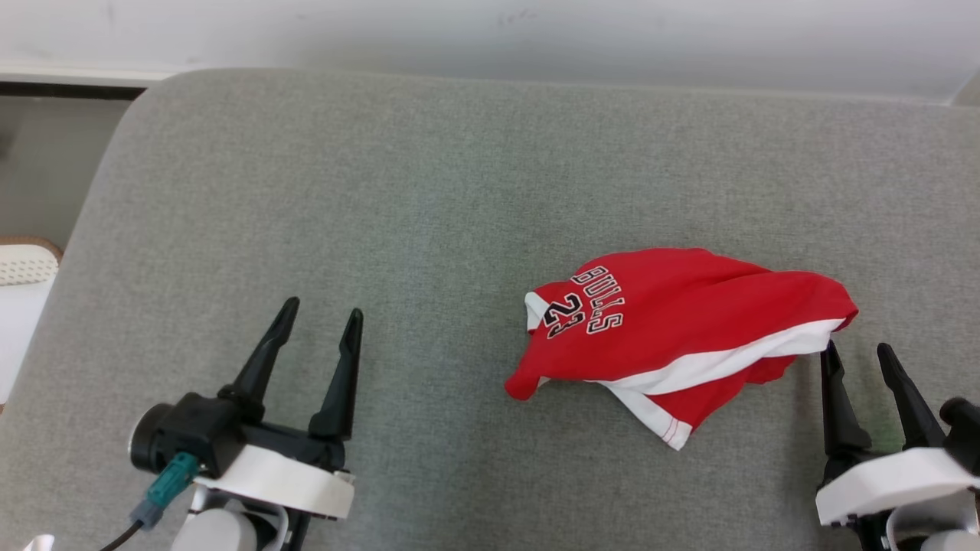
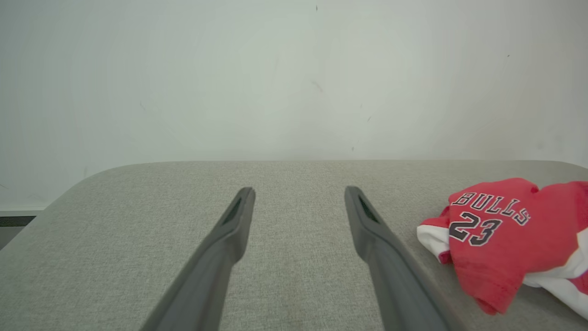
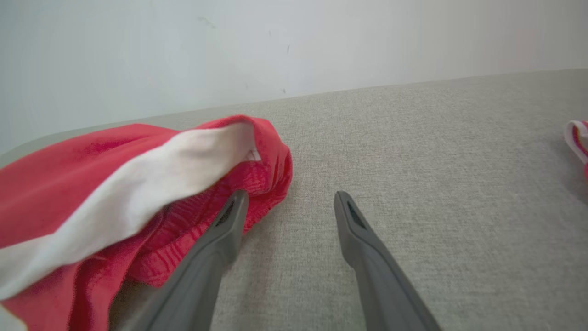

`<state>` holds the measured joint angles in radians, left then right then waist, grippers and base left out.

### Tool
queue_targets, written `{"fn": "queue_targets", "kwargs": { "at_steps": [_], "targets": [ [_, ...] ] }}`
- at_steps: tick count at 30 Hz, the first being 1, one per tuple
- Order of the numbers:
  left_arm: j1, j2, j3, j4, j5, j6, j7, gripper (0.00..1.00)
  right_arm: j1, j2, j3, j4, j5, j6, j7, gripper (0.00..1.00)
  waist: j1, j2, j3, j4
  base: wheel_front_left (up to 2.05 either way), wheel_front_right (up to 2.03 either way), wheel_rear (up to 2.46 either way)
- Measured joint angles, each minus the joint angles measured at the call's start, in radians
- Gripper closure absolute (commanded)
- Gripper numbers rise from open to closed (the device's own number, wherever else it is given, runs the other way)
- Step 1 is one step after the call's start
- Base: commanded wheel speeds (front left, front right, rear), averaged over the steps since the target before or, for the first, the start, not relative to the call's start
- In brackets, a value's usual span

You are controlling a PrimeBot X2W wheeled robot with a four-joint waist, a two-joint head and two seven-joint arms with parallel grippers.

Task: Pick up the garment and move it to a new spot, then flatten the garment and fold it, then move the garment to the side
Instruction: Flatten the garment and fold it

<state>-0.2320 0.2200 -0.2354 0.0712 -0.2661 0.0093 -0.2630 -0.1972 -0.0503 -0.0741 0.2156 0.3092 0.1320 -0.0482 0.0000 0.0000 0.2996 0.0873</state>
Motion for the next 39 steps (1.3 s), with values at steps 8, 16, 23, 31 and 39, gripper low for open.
{"fn": "queue_targets", "kwargs": {
  "at_steps": [8,16,23,31,39],
  "targets": [
    [0.045,0.003,0.037,-0.011,0.006,0.024,0.0,0.0,0.115,0.0,0.016,-0.21,-0.083,0.0,-0.042,0.0,0.0,0.0,-0.042,-0.028,0.0,0.0,0.0],
    [0.082,0.007,0.048,-0.038,0.01,0.044,0.0,0.0,0.187,0.0,0.018,-0.415,-0.098,0.0,0.005,0.0,0.0,0.0,-0.085,-0.031,0.0,0.0,0.0],
    [0.107,0.005,0.04,-0.051,0.015,0.05,0.0,0.0,0.222,0.0,0.01,-0.447,-0.086,0.0,0.03,0.0,0.0,0.0,-0.102,-0.024,0.0,0.0,0.0],
    [0.111,0.008,0.034,-0.051,0.015,0.052,0.0,0.0,0.228,0.0,0.008,-0.45,-0.079,0.0,0.035,0.0,0.0,0.0,-0.109,-0.025,0.0,0.0,0.0],
    [0.051,0.002,-0.058,-0.091,0.044,0.008,0.028,0.0,0.233,0.0,-0.002,-0.449,-0.076,0.0,0.045,0.0,0.0,0.0,-0.098,-0.02,0.0,0.0,0.0]
  ]
}}
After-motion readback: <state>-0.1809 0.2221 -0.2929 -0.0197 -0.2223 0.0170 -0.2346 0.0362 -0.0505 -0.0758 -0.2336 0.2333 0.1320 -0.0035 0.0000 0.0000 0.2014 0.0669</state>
